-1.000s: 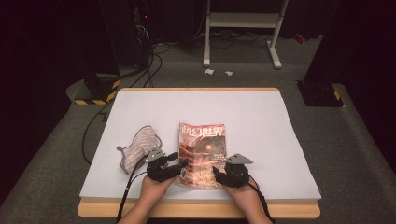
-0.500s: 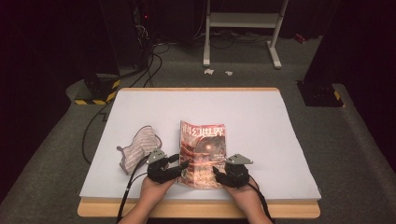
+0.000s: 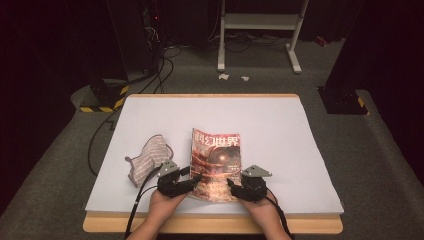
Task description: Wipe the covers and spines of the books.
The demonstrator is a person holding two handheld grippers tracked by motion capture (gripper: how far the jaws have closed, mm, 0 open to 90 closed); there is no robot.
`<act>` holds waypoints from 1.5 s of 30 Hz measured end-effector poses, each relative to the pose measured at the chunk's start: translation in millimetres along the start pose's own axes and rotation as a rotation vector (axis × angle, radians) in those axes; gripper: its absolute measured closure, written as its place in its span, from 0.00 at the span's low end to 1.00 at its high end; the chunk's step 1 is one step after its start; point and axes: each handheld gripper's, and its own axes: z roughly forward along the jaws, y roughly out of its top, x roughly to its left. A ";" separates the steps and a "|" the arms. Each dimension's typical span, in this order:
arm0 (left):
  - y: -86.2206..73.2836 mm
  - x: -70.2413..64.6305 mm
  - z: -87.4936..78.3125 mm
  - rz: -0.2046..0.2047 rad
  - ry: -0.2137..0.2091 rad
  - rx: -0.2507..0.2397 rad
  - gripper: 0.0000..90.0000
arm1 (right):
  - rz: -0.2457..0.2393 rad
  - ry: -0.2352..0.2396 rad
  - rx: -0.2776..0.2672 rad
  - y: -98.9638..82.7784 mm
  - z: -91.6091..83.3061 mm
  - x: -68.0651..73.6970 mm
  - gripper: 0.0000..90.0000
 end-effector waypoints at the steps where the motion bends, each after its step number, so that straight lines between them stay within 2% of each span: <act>1: 0.3 -0.3 -1.0 0.001 -0.007 -0.005 0.49 | -0.025 -0.019 -0.017 -0.2 -1.9 1.7 0.42; 3: 0.8 -1.2 -1.9 0.007 -0.010 -0.009 0.49 | -0.080 -0.040 -0.049 0.3 -6.7 5.5 0.42; 4: 0.8 -1.2 -1.9 0.007 -0.010 -0.009 0.49 | -0.080 -0.040 -0.049 0.3 -6.7 5.5 0.42; 5: 0.9 -2.0 -2.1 0.009 -0.011 -0.012 0.49 | -0.095 -0.028 -0.067 1.2 -9.6 7.8 0.42; 6: 1.3 -2.1 -2.2 0.010 -0.014 -0.014 0.49 | -0.122 0.019 -0.103 3.1 -14.5 14.7 0.42; 7: 1.5 -2.0 -2.2 0.009 -0.016 -0.015 0.49 | -0.129 0.032 -0.108 3.5 -15.2 18.0 0.41; 16: 3.4 -4.2 -2.9 0.014 -0.017 -0.019 0.49 | -0.233 0.152 -0.102 2.6 -13.7 53.7 0.35; 23: 5.1 -6.9 -2.6 0.020 -0.015 -0.023 0.49 | -0.285 0.208 -0.084 1.8 -10.2 75.5 0.32; 32: 7.6 -10.1 -2.8 0.019 -0.009 -0.029 0.49 | -0.304 0.190 -0.051 5.5 6.3 90.9 0.28; 33: 8.2 -9.6 -2.9 0.014 -0.014 -0.028 0.49 | -0.308 0.159 -0.032 8.0 12.3 93.9 0.26; 36: 8.7 -9.0 -2.5 0.009 -0.019 -0.026 0.48 | -0.312 0.143 -0.027 9.6 15.1 95.4 0.28; 38: 9.0 -9.1 -2.2 0.008 -0.022 -0.024 0.48 | -0.318 0.121 -0.026 10.6 17.7 97.6 0.32; 39: 8.9 -9.3 -1.9 0.010 -0.021 -0.021 0.48 | -0.342 0.095 -0.031 10.0 19.6 99.9 0.39; 40: 8.8 -9.2 -1.7 0.012 -0.021 -0.018 0.48 | -0.356 0.084 -0.034 9.7 19.8 100.3 0.41; 43: 8.8 -8.0 -1.1 0.009 -0.018 -0.016 0.47 | -0.360 0.090 -0.036 10.1 19.2 99.9 0.44; 45: 9.8 -5.0 -1.0 0.002 -0.004 -0.017 0.43 | -0.378 0.084 -0.049 10.5 16.2 101.5 0.55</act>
